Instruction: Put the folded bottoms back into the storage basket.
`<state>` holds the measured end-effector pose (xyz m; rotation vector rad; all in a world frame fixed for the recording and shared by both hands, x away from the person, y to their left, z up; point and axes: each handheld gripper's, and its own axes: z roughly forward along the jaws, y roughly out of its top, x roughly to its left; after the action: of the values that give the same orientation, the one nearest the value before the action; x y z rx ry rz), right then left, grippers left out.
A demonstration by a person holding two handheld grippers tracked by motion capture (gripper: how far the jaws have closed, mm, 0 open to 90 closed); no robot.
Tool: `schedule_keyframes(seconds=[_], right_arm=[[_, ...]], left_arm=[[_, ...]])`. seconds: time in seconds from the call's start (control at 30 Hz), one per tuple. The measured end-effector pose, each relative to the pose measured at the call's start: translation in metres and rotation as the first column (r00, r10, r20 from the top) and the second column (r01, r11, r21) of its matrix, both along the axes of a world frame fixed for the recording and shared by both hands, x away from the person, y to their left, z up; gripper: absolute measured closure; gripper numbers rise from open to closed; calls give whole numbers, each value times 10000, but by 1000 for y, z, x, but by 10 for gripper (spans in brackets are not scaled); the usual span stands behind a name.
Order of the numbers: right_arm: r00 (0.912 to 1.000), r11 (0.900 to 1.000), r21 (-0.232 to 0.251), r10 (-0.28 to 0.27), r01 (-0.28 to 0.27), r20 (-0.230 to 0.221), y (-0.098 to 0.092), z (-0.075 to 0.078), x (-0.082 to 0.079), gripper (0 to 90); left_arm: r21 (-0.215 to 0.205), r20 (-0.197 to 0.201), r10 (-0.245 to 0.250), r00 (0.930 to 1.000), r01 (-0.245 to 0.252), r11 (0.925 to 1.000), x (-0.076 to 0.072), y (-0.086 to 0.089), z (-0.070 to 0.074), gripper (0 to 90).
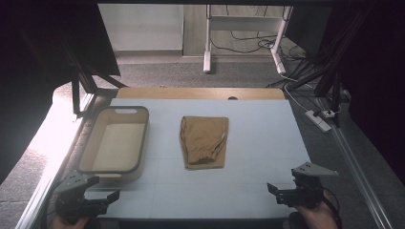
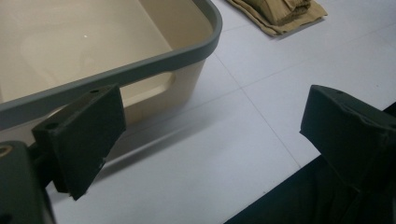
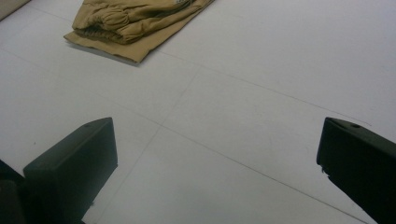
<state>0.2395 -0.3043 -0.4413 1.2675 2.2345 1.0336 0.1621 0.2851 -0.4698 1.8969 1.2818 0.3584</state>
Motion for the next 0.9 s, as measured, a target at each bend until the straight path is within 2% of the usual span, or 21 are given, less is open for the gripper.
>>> schedule_keyframes(seconds=[0.13,0.5,0.9], right_arm=[[10000,10000,22,40,-40,18,0,0,0,0],[9999,9999,16,153,-153,-33,0,0,0,0],[9996,9996,-136,262,-263,-74,2,-1,-1,0]], left_arm=[[-46,-53,-281,9996,281,9996,0,0,0,50],[-212,-116,-410,9991,407,9989,2,1,0,43],[67,66,-500,9987,500,9987,0,-2,1,9]])
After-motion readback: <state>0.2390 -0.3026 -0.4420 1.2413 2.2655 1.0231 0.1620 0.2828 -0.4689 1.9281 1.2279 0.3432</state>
